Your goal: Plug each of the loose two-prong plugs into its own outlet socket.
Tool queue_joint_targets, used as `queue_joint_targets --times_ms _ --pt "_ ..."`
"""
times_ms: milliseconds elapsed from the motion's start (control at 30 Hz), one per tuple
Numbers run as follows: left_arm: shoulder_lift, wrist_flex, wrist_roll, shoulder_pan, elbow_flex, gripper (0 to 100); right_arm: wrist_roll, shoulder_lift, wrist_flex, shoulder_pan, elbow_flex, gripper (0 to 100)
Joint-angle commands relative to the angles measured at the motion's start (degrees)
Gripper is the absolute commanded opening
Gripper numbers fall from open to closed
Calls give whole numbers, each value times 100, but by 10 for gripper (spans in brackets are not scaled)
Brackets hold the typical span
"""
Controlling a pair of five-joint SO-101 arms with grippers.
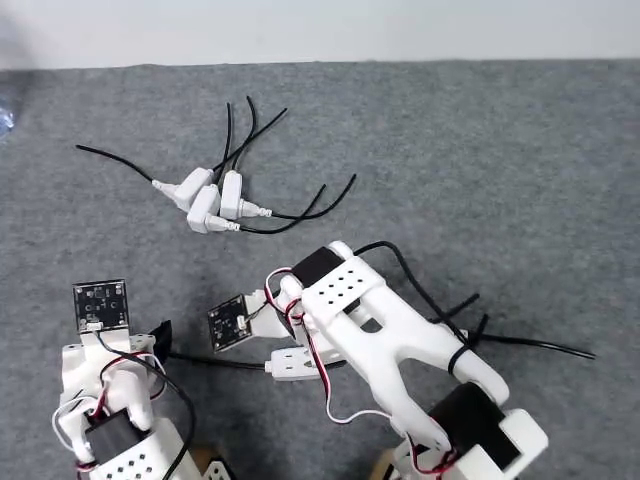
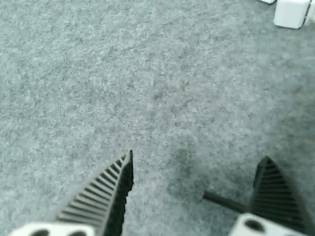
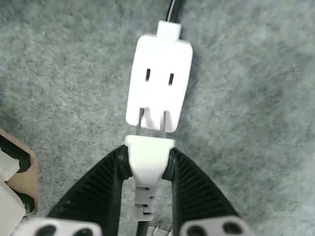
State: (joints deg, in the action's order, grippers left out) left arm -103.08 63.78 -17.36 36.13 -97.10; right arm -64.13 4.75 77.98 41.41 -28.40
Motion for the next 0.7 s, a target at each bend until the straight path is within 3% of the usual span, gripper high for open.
queue_joint_targets --times_ms 0,133,333,667 --pt "-62 -35 -44 -35 57 368 -70 84 4 -57 70 8" --pt "-62 -35 -44 -35 57 368 -70 84 13 -259 369 8" --pt "-62 -35 -44 -35 57 368 -79 13 -769 -1446 809 8" --pt "-62 -35 -44 -35 57 368 -53 -875 -1965 -1604 185 9"
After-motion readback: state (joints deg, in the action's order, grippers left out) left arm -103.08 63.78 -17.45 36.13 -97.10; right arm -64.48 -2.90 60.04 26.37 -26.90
